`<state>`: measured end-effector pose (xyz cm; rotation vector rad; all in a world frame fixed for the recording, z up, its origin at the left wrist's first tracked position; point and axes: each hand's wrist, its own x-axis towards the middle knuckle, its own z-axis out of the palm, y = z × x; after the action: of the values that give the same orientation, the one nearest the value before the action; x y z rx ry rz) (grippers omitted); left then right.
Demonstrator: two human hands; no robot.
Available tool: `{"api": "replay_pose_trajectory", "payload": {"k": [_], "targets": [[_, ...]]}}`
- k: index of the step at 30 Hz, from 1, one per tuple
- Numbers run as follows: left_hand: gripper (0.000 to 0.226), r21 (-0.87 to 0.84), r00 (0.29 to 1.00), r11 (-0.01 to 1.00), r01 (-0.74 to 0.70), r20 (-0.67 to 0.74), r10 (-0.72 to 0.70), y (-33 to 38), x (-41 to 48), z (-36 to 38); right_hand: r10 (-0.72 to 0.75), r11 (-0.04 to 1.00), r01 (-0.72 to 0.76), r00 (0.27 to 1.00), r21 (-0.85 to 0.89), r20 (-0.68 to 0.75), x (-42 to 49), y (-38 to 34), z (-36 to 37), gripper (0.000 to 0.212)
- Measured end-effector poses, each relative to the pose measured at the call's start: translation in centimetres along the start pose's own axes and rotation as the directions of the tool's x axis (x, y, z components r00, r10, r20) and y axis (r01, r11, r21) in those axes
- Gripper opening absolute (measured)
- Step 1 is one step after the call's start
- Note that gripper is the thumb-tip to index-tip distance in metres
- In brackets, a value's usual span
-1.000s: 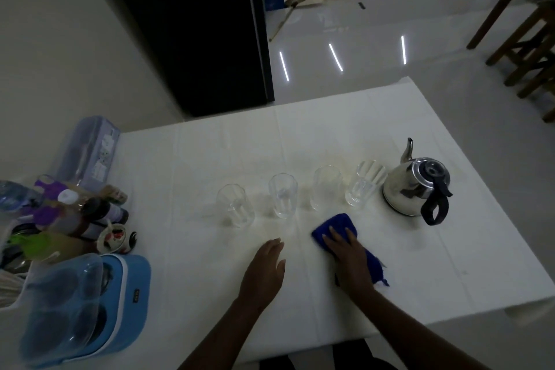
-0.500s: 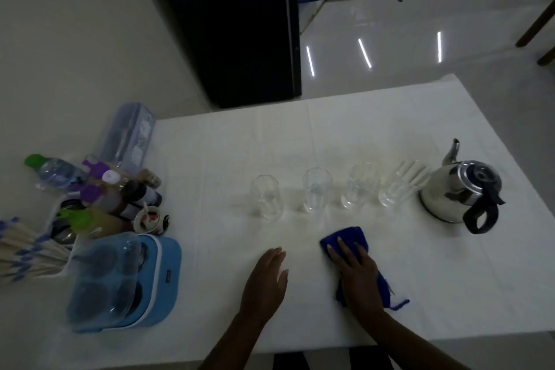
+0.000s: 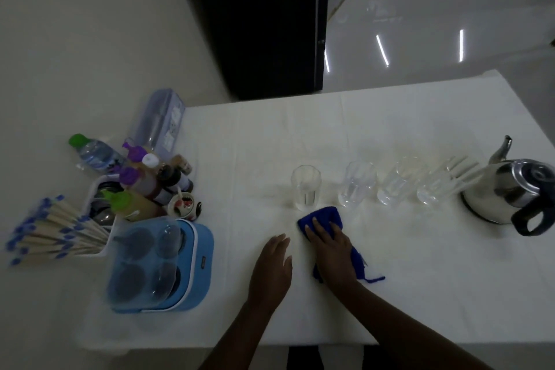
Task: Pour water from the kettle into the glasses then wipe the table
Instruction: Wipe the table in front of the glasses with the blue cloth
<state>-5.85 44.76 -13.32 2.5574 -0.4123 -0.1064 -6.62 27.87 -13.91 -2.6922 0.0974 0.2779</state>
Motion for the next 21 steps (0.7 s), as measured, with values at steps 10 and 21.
{"api": "replay_pose_trajectory", "payload": {"k": [10,21], "targets": [[0.044,-0.002,1.0,1.0,0.018,-0.015,-0.018,-2.8,-1.1,-1.9,-0.111,0.993,0.113,0.991,-0.03,0.073,-0.9,1.4,-0.5,0.078],[0.041,-0.016,0.999,1.0,-0.011,-0.041,0.011,-3.3,-1.7,-2.2,-0.359,0.913,0.385,0.916,-0.136,0.182,-2.5,3.2,0.3,0.076]]}}
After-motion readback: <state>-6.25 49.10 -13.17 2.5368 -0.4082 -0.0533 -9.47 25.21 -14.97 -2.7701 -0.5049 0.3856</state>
